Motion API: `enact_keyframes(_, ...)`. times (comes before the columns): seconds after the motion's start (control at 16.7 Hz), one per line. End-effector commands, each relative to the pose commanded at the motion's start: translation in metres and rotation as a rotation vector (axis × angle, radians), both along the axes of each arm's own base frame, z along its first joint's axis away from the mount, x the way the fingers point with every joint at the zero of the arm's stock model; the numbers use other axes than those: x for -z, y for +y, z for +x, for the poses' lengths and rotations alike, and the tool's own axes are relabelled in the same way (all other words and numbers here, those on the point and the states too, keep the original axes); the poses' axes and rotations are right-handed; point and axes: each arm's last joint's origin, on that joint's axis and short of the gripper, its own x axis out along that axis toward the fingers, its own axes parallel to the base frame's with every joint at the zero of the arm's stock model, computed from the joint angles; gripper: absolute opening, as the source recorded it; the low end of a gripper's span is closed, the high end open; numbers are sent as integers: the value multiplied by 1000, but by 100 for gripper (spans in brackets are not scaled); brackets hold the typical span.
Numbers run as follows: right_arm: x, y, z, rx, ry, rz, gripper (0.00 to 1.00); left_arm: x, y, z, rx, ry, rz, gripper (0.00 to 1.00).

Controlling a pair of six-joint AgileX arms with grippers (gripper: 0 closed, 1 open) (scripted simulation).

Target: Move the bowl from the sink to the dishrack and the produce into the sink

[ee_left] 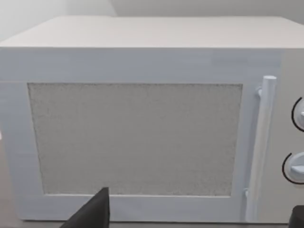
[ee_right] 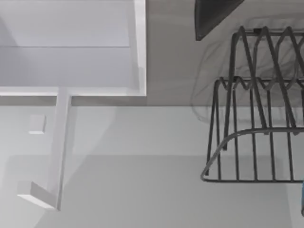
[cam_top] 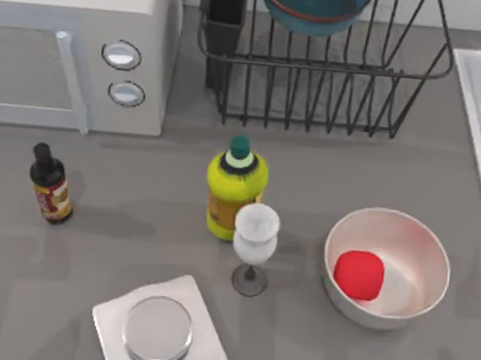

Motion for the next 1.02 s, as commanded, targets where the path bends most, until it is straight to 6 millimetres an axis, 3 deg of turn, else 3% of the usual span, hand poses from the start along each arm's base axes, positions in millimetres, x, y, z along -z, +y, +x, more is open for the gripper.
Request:
enact_keyframes(0.72,0,0,0,0,0,0,100,0,0,0,0,0,0,100)
enact_keyframes(1.02,-27,7,3,-51,128,64,100,0,0,0,0,0,0,100)
